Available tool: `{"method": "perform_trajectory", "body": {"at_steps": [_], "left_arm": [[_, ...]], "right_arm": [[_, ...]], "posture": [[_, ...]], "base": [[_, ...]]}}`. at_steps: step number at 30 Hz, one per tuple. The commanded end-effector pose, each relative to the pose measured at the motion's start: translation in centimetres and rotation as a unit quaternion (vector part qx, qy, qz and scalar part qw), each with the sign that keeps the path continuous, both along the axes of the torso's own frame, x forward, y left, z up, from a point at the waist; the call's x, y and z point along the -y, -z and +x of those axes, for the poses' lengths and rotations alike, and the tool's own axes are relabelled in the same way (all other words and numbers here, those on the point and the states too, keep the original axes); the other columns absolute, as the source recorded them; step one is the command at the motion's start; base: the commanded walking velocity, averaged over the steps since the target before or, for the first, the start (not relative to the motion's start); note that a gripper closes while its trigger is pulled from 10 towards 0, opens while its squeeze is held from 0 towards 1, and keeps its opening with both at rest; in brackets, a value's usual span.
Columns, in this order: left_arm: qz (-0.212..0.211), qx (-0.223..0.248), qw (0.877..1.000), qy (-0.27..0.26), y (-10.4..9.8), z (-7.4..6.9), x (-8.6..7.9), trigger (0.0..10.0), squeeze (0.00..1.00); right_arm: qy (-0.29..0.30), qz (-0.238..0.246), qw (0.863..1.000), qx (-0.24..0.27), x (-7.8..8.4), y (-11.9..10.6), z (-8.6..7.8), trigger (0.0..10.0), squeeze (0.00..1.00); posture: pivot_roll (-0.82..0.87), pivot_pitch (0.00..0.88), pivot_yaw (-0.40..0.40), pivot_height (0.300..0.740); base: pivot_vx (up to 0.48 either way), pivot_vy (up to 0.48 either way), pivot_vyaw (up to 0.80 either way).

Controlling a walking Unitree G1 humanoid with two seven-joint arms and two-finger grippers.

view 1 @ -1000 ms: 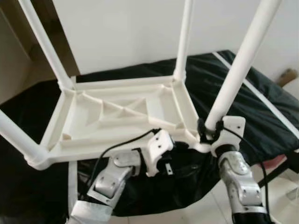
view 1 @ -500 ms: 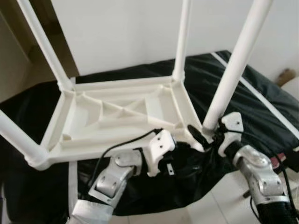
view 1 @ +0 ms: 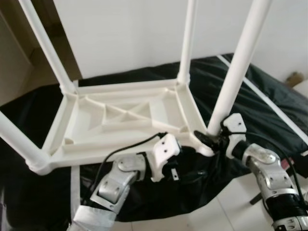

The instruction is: Building children table

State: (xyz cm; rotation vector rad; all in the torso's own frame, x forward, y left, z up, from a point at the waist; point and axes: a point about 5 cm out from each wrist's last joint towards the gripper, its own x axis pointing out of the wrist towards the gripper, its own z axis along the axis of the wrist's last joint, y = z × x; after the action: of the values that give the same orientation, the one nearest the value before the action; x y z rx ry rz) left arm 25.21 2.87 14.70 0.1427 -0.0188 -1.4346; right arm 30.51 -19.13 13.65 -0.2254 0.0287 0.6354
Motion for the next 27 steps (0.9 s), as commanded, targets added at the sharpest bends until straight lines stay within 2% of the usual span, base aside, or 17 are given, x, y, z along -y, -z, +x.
{"method": "perform_trajectory", "body": {"at_steps": [1, 5, 6, 7, 8, 9, 17, 23, 27], "left_arm": [[0.001, 0.002, 1.0, -0.016, -0.1, 0.3, -0.3, 10.0, 0.0], [0.002, 0.003, 1.0, -0.015, -0.1, 0.3, -0.3, 10.0, 0.0], [0.002, 0.003, 1.0, -0.013, -0.1, 0.3, -0.2, 10.0, 0.0], [0.002, 0.003, 1.0, -0.013, -0.1, 0.3, -0.2, 10.0, 0.0], [0.002, 0.003, 1.0, -0.012, -0.1, 0.3, -0.2, 10.0, 0.0], [0.002, 0.003, 1.0, -0.011, -0.2, 0.3, -0.2, 10.0, 0.0], [0.003, 0.003, 1.0, -0.009, -0.2, 0.3, -0.2, 10.0, 0.0], [0.003, 0.0, 1.0, -0.007, -0.1, 0.2, -0.3, 10.0, 0.0], [0.003, -0.001, 1.0, -0.006, -0.1, 0.1, -0.2, 10.0, 0.0]], "right_arm": [[-0.026, -0.008, 0.999, -0.023, -0.7, 0.9, -0.1, 0.0, 0.0], [-0.024, -0.006, 0.999, -0.037, -0.4, 1.5, -0.2, 0.0, 0.0], [-0.018, -0.002, 0.999, -0.04, -0.3, 1.6, -0.2, 1.2, 0.0], [-0.018, -0.002, 0.999, -0.04, -0.3, 1.6, -0.2, 1.2, 0.0], [-0.012, 0.001, 0.999, -0.04, -0.2, 1.7, -0.1, 8.6, 0.0], [-0.008, 0.003, 0.999, -0.04, -0.2, 1.8, -0.1, 10.0, 0.0], [0.022, 0.016, 0.999, -0.045, -0.3, 2.3, 0.0, 10.0, 0.0], [0.11, 0.02, 0.992, -0.05, -0.2, 3.1, 0.3, 10.0, 0.0], [0.134, 0.023, 0.989, -0.051, -0.4, 3.2, 0.4, 10.0, 0.0]], "posture": [[-0.08, 0.0, 0.042, 0.74], [-0.08, 0.0, 0.047, 0.74], [-0.09, 0.0, 0.049, 0.74], [-0.09, 0.0, 0.049, 0.74], [-0.09, 0.0, 0.049, 0.74], [-0.09, 0.0, 0.05, 0.74], [-0.09, 0.0, 0.052, 0.74], [-0.09, 0.0, 0.052, 0.74], [-0.09, 0.0, 0.052, 0.74]], "base": [[0.0, 0.0, 0.0], [0.0, 0.0, 0.0], [0.0, 0.0, 0.0], [0.0, 0.0, 0.0], [0.0, 0.0, 0.0], [0.0, 0.0, 0.0], [0.0, 0.0, 0.0], [0.0, 0.0, 0.0], [0.0, 0.0, 0.0]]}}
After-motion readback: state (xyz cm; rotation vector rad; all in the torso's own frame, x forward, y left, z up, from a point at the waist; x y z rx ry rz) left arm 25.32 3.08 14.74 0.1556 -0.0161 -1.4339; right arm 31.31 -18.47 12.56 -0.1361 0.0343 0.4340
